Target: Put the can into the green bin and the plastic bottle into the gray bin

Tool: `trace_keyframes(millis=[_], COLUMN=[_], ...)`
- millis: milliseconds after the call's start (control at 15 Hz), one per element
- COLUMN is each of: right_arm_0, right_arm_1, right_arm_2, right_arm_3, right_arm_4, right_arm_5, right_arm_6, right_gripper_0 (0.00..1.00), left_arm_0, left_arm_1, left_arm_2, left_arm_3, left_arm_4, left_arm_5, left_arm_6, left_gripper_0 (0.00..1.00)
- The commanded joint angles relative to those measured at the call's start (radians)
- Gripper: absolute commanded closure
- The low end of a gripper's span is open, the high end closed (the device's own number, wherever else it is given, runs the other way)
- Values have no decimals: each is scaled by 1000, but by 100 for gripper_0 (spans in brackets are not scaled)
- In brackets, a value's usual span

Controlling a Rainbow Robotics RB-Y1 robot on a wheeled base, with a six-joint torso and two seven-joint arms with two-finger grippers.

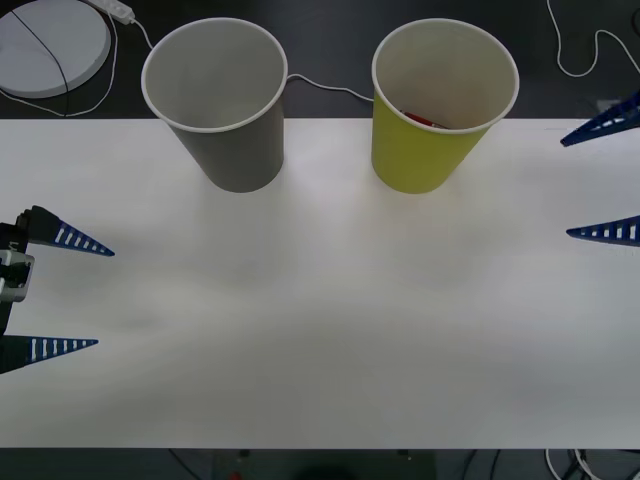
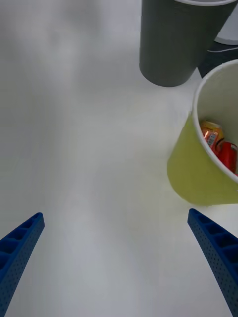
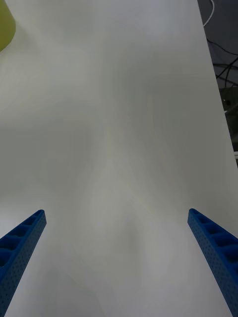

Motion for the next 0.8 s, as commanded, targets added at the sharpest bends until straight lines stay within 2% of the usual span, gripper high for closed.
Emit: trace_keyframes(millis=[67,467,800], right_arm_0=[122,332,405], right_arm_1=[2,5,60], right_arm_2=[-34,-46,-69], right_arm_3=[1,1,1], right_arm_4=[-67,-170,-154], right_arm_5=[32,120,123], right_arm_6=[135,339,409], right_gripper_0=[0,0,0], left_arm_0=[0,0,0], left_arm_1=[0,0,0], left_arm_2=[0,0,0], left_arm_3=[0,0,0], left_arm_4=[0,0,0], left_arm_5=[0,0,0], left_arm_6=[0,0,0], left_gripper_0=[0,0,0])
